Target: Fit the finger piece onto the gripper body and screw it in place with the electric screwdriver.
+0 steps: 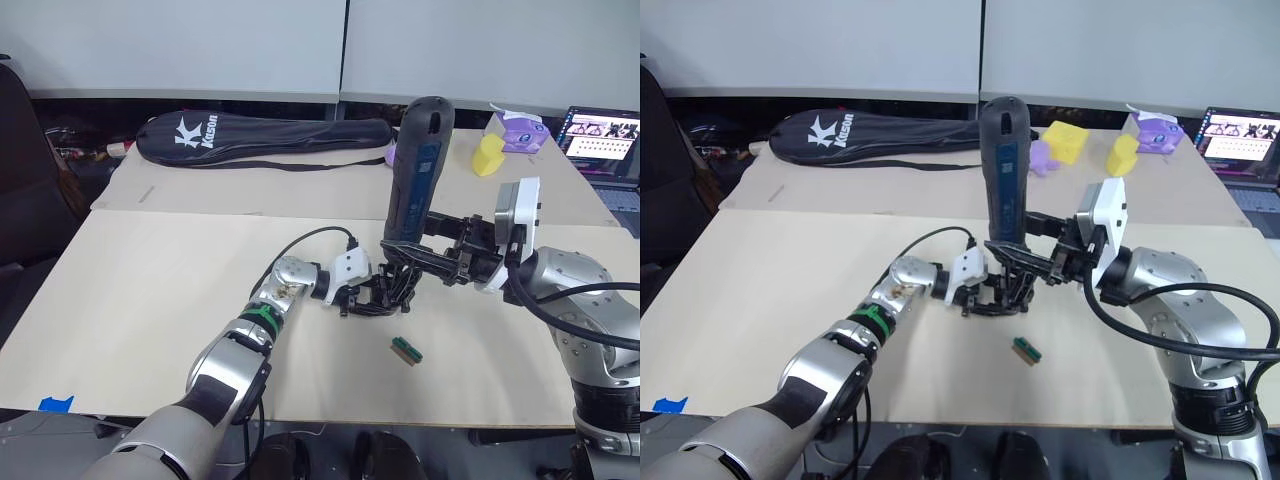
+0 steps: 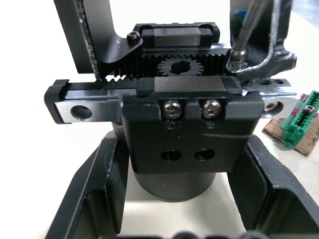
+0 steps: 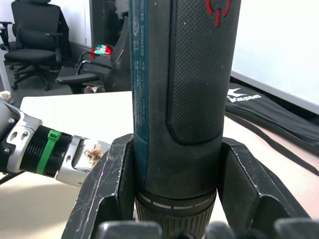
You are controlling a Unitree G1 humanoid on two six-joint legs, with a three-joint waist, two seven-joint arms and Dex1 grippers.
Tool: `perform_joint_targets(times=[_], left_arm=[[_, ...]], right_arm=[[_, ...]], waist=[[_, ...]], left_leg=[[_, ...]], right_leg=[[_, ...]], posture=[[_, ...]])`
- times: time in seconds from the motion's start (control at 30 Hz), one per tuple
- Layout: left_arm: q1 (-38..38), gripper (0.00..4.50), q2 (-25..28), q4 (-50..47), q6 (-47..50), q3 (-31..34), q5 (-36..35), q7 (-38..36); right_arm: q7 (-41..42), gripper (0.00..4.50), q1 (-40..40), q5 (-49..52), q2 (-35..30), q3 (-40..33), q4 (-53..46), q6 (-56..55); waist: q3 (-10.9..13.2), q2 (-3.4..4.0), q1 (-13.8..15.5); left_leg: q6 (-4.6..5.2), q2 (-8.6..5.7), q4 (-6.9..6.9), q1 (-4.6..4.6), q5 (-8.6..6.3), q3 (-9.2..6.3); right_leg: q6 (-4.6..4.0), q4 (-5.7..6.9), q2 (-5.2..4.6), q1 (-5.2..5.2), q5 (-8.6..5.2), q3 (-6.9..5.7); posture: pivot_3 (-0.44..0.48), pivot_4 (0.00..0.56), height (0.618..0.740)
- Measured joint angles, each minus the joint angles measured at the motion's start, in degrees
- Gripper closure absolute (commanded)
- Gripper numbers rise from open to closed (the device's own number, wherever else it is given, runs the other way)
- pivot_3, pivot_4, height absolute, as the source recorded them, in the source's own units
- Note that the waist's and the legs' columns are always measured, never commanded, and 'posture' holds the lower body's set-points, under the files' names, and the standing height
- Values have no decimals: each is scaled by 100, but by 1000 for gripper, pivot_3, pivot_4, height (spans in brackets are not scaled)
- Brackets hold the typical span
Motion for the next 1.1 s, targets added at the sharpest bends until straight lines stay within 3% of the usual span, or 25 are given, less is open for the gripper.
perform_joint_targets(times=[1.1], left_arm=[[-1,2223,-15,6,0,15,25,13]], right_arm=[[-358,2603,34,-17,188,42,62,46]], waist=[[-1,-2,2]], left_leg=[[5,0,-1,0,-3,-1]], right_leg=[[0,-4,-3,1,0,0]], posture=[[0,150,740]])
